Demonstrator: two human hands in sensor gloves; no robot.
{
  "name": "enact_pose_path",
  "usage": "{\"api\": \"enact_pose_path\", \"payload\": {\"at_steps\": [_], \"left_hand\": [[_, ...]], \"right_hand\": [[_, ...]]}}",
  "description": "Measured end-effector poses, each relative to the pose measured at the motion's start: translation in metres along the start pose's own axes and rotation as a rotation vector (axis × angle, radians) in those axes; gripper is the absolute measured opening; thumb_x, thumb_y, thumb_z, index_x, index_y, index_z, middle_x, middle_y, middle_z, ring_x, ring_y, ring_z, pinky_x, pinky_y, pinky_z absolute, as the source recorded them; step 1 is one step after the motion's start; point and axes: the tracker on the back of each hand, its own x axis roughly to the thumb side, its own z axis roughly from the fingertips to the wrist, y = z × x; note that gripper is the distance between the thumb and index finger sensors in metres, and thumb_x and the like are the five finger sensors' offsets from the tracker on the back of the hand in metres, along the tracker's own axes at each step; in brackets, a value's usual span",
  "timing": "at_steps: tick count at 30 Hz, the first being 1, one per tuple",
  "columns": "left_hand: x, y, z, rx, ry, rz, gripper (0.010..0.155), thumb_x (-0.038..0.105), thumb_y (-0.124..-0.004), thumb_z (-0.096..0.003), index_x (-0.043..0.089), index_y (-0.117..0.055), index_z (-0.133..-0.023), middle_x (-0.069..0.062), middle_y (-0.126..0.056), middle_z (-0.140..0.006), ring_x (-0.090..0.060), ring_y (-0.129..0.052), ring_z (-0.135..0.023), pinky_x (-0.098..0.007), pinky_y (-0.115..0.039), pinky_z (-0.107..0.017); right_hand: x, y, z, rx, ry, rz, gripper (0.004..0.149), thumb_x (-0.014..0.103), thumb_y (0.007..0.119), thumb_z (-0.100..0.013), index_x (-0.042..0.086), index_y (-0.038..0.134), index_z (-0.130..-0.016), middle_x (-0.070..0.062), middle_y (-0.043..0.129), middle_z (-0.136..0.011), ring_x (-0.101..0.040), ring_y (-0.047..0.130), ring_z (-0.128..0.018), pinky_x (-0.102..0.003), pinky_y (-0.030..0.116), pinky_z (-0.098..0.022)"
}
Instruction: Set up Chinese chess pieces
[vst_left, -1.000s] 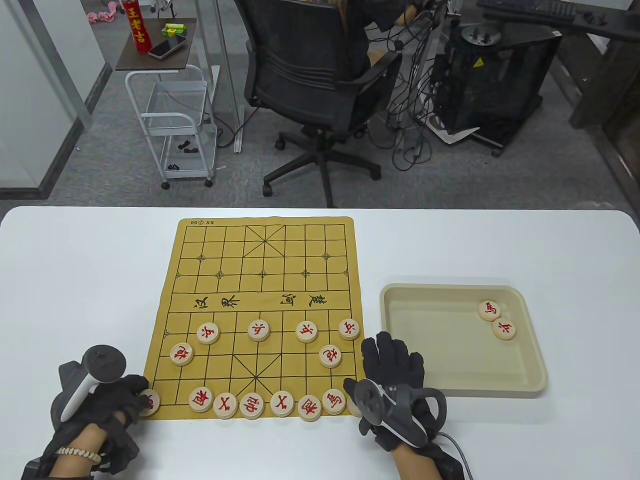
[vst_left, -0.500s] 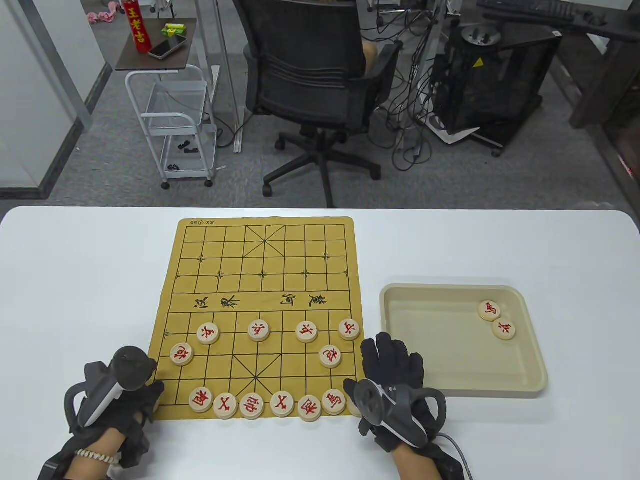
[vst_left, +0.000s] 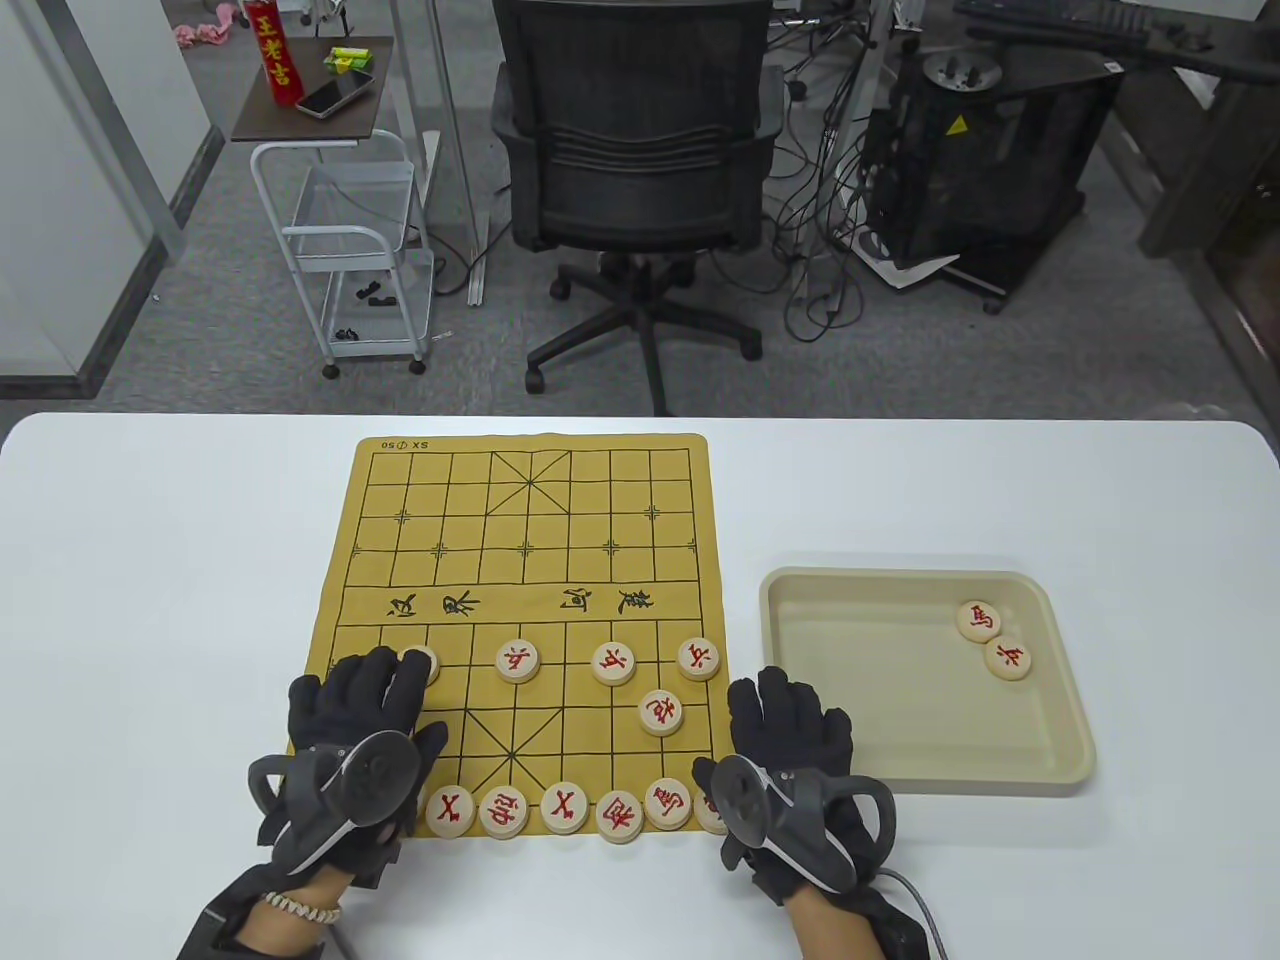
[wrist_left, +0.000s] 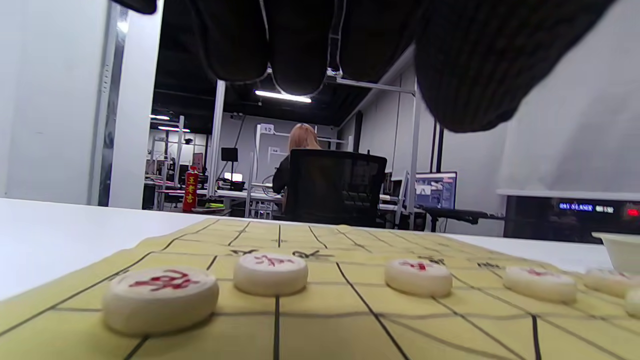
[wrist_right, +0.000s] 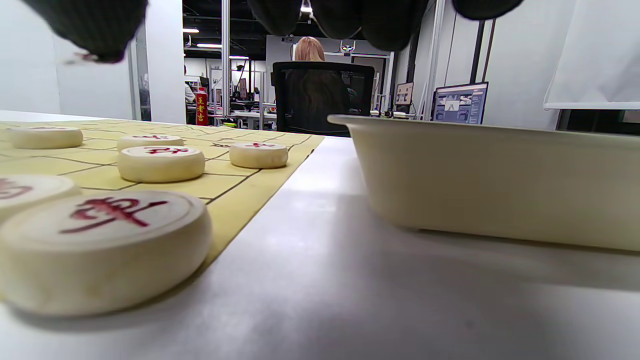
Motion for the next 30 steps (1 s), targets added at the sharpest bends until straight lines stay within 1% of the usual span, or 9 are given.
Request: {"api": "enact_pose_path", "payload": {"at_steps": [5, 8, 12, 16, 17, 20, 24, 26, 30], "left_hand": [[-0.004, 0.003, 0.009, 0.024, -0.011, -0.005, 0.078, 0.053, -0.083, -0.0389, 0.03, -0.054, -0.107, -0.013, -0.061, -0.115, -0.046, -0.064, -0.106, -0.074, -0.042, -0.072], [-0.008, 0.003, 0.012, 0.025, -0.002, 0.006, 0.078, 0.053, -0.083, -0.039, 0.03, -0.054, -0.107, -0.013, -0.06, -0.115, -0.046, -0.063, -0.106, -0.074, -0.042, -0.072], [-0.01, 0.003, 0.012, 0.015, -0.004, 0.013, 0.078, 0.053, -0.083, -0.0388, 0.03, -0.054, -0.107, -0.013, -0.06, -0.115, -0.046, -0.063, -0.106, -0.074, -0.041, -0.072], [-0.01, 0.002, 0.012, 0.01, -0.006, 0.014, 0.078, 0.053, -0.083, -0.0388, 0.03, -0.054, -0.107, -0.013, -0.06, -0.115, -0.046, -0.063, -0.106, -0.074, -0.041, -0.072], [-0.009, 0.001, 0.012, 0.006, -0.008, 0.012, 0.078, 0.053, -0.083, -0.0386, 0.03, -0.054, -0.107, -0.013, -0.06, -0.115, -0.046, -0.063, -0.106, -0.074, -0.041, -0.072], [-0.008, 0.0, 0.011, 0.002, -0.014, 0.001, 0.078, 0.053, -0.083, -0.0386, 0.03, -0.054, -0.107, -0.013, -0.06, -0.115, -0.046, -0.063, -0.106, -0.075, -0.041, -0.072], [-0.008, -0.002, 0.011, -0.012, -0.007, -0.01, 0.079, 0.053, -0.083, -0.0386, 0.03, -0.054, -0.107, -0.013, -0.06, -0.116, -0.046, -0.062, -0.107, -0.075, -0.04, -0.072], [-0.008, -0.001, 0.01, -0.013, -0.006, -0.01, 0.078, 0.053, -0.083, -0.0386, 0.03, -0.054, -0.107, -0.013, -0.06, -0.116, -0.047, -0.062, -0.107, -0.075, -0.04, -0.072], [-0.009, -0.001, 0.01, -0.019, -0.002, -0.01, 0.078, 0.053, -0.084, -0.0387, 0.03, -0.054, -0.108, -0.013, -0.06, -0.116, -0.047, -0.062, -0.107, -0.075, -0.04, -0.072]], "right_hand": [[-0.006, -0.001, -0.005, 0.01, 0.033, -0.031, 0.083, 0.063, 0.079, -0.045, 0.023, 0.052, -0.113, -0.014, 0.05, -0.12, -0.045, 0.06, -0.11, -0.071, 0.052, -0.075], [-0.02, -0.004, -0.013, 0.027, 0.084, -0.053, 0.083, 0.062, 0.08, -0.046, 0.023, 0.051, -0.113, -0.014, 0.049, -0.12, -0.046, 0.058, -0.11, -0.071, 0.051, -0.075], [-0.059, -0.009, -0.036, 0.09, 0.236, -0.096, 0.083, 0.059, 0.081, -0.047, 0.024, 0.049, -0.114, -0.013, 0.043, -0.122, -0.048, 0.051, -0.113, -0.07, 0.05, -0.077], [-0.112, -0.017, -0.072, 0.133, 0.374, 0.04, 0.082, 0.055, 0.084, -0.047, 0.024, 0.049, -0.114, -0.012, 0.044, -0.121, -0.048, 0.052, -0.111, -0.066, 0.054, -0.076], [-0.118, -0.017, -0.076, 0.141, 0.388, 0.053, 0.081, 0.053, 0.085, -0.047, 0.024, 0.049, -0.114, -0.012, 0.044, -0.121, -0.048, 0.052, -0.111, -0.066, 0.055, -0.076], [-0.148, -0.02, -0.102, 0.178, 0.466, 0.128, 0.078, 0.048, 0.087, -0.047, 0.024, 0.052, -0.112, -0.011, 0.047, -0.121, -0.047, 0.055, -0.11, -0.062, 0.059, -0.074], [-0.178, -0.01, -0.133, 0.243, 0.542, 0.197, 0.077, 0.048, 0.089, -0.046, 0.024, 0.055, -0.111, -0.011, 0.052, -0.119, -0.043, 0.063, -0.107, -0.058, 0.064, -0.071], [-0.186, -0.001, -0.144, 0.286, 0.554, 0.232, 0.076, 0.047, 0.09, -0.046, 0.025, 0.058, -0.11, -0.012, 0.055, -0.118, -0.039, 0.067, -0.104, -0.055, 0.066, -0.07], [-0.197, 0.015, -0.16, 0.325, 0.573, 0.276, 0.072, 0.047, 0.091, -0.045, 0.025, 0.063, -0.107, -0.008, 0.067, -0.113, -0.033, 0.077, -0.096, -0.051, 0.071, -0.066]]}}
